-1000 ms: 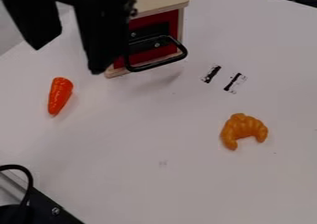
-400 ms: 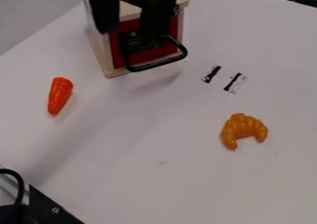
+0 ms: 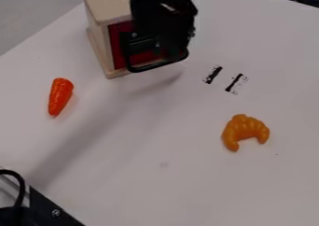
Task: Open the drawer
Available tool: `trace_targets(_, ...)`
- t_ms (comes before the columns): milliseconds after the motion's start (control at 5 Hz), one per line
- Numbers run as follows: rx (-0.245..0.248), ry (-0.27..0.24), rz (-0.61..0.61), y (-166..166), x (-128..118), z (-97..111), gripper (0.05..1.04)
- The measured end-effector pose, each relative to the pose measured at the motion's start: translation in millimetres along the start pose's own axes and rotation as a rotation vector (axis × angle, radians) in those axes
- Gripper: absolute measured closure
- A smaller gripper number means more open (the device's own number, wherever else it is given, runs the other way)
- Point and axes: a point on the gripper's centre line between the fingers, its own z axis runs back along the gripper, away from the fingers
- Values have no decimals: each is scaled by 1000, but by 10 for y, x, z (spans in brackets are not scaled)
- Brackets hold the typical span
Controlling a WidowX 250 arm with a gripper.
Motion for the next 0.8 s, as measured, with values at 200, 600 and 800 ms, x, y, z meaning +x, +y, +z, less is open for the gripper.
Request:
trace_targets(200, -22, -15, -56, -2, 159, -269, 83)
trace_targets(600, 4, -75, -28, 123, 242, -577, 83)
trace_targets(800, 42, -98, -27, 200, 257, -594, 83)
